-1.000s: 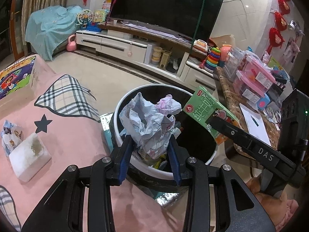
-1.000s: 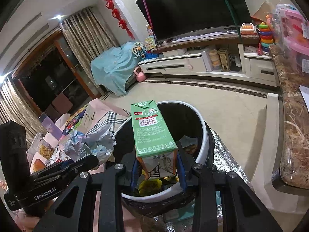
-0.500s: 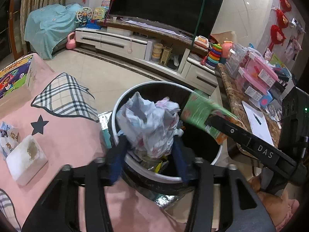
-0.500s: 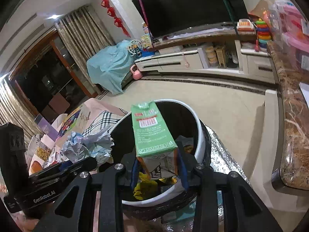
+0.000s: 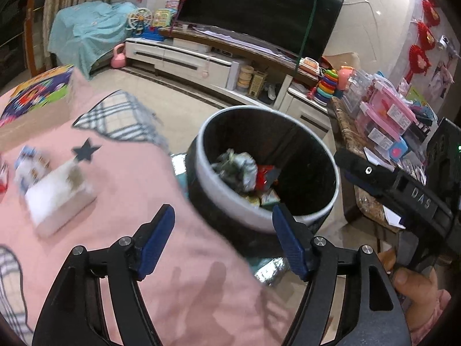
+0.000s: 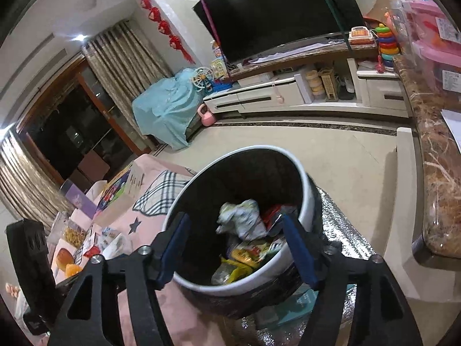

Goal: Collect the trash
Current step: 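Move both open grippers back over the table clutter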

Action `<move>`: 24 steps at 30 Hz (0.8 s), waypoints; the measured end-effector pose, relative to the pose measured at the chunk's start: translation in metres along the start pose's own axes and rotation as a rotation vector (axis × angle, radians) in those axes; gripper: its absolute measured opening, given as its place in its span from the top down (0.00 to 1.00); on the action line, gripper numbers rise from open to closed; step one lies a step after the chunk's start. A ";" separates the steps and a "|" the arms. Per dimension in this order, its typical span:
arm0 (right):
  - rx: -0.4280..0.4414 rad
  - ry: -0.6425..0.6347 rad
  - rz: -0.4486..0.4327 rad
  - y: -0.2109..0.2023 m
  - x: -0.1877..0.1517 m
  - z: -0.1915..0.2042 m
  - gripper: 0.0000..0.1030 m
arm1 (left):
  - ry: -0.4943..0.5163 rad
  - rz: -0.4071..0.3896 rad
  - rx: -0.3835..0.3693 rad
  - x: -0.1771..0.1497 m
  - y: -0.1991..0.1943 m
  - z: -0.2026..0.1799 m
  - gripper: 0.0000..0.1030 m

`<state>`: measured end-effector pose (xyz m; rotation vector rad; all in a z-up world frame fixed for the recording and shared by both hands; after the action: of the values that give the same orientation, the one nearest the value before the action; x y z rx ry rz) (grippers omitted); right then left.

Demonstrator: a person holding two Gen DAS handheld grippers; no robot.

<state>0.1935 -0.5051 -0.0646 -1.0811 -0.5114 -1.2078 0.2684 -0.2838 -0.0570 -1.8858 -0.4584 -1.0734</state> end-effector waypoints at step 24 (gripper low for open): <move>0.169 -0.091 0.098 -0.025 -0.089 0.120 0.09 | -0.136 -0.110 0.244 -0.066 -0.133 0.112 0.27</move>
<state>0.1667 -0.3558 -0.0740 -1.0077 -0.6132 -1.0144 0.1980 -0.1114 -0.0681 -1.7383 -0.7448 -0.9168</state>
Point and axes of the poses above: each gripper's, at about its wrist camera, not at the fingertips, and y roughly the way its jaws point, z to its left, x to its top, the point moved 1 cm from there along y, roughly the way its jaws point, and after that the axes turned 15 degrees about -z, right-handed, at the moved point
